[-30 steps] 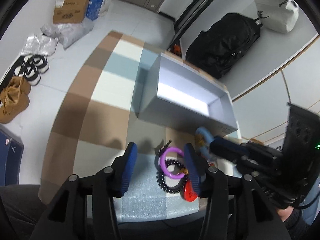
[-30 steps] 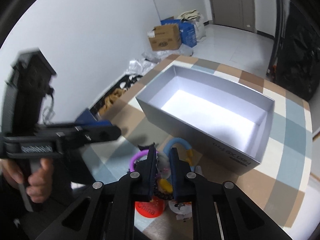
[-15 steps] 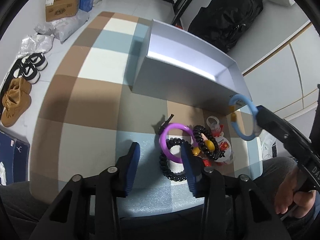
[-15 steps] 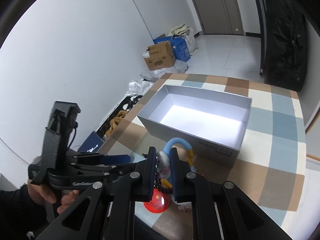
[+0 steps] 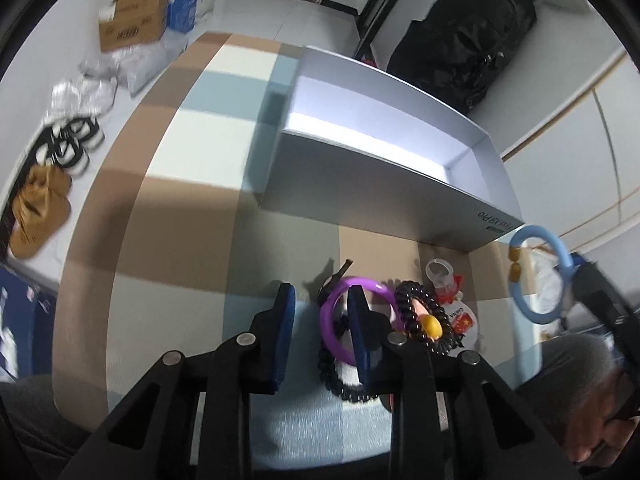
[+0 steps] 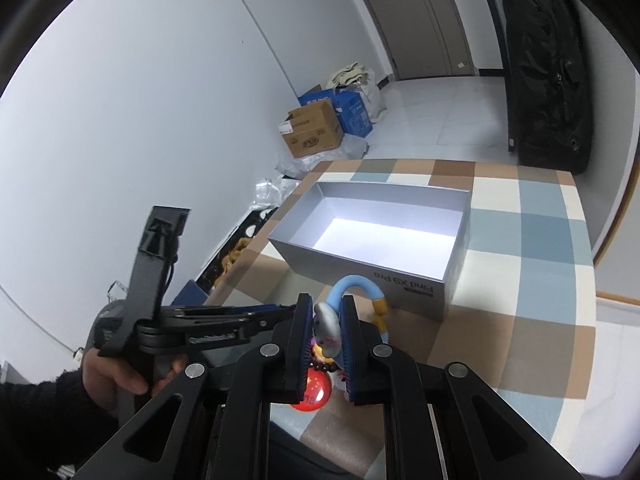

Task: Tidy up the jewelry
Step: 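Lift both bangles and carry them over the silver box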

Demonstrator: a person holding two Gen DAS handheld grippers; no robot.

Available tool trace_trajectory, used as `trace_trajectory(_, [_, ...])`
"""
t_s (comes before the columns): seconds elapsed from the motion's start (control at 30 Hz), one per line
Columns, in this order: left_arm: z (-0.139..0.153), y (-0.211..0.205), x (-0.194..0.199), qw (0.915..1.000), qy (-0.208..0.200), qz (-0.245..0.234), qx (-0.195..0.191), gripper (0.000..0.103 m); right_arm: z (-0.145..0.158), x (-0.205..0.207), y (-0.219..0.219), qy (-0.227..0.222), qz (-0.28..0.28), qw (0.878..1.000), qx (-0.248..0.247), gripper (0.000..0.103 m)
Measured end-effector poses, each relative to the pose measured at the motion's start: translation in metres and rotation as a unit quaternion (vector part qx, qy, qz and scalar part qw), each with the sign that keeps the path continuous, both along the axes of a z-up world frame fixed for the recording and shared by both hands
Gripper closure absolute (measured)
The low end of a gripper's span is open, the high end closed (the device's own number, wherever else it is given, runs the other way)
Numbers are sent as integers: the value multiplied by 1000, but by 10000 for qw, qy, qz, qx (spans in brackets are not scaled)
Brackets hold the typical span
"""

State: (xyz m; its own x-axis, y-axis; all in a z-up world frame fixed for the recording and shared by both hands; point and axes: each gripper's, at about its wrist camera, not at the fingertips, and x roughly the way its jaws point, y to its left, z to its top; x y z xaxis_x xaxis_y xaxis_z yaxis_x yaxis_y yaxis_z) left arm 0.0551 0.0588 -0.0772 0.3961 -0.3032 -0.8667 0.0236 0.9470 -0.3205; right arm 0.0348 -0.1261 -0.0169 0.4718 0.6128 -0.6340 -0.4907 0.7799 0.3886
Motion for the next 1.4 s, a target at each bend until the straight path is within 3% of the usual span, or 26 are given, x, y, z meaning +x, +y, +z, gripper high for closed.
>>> trace_trajectory(0.1, [-1,-5,3,9998,-81,-88,140,91,3,-1,-4,-29,-39,9999,93,90])
trace_trajectory(0.3, [2,0,-2,9997,-194,-9,142,95,11,-6,-11,-111,-108,9997,204,90])
trace_trajectory(0.43, [14,7,-7,9991,-400,92,-56,95,18,-5,-18,-173,-171,9994,247,90])
trace_trajectory(0.67, [38,14,-15,9968,-709,363,32,95,30,0,-24,-245,-271,9986,375,90])
trace_trajectory(0.77, [54,21,-18,9937,-975,529,-138,95,35,7,-24,-248,-288,9983,437,90])
trace_trajectory(1.03, [89,23,4,9871,-1491,579,71,95,47,33,-17,-287,-308,9976,558,90])
trace_trajectory(1.4, [76,7,58,9915,-1293,160,-36,95,44,85,-10,-157,-470,9972,564,90])
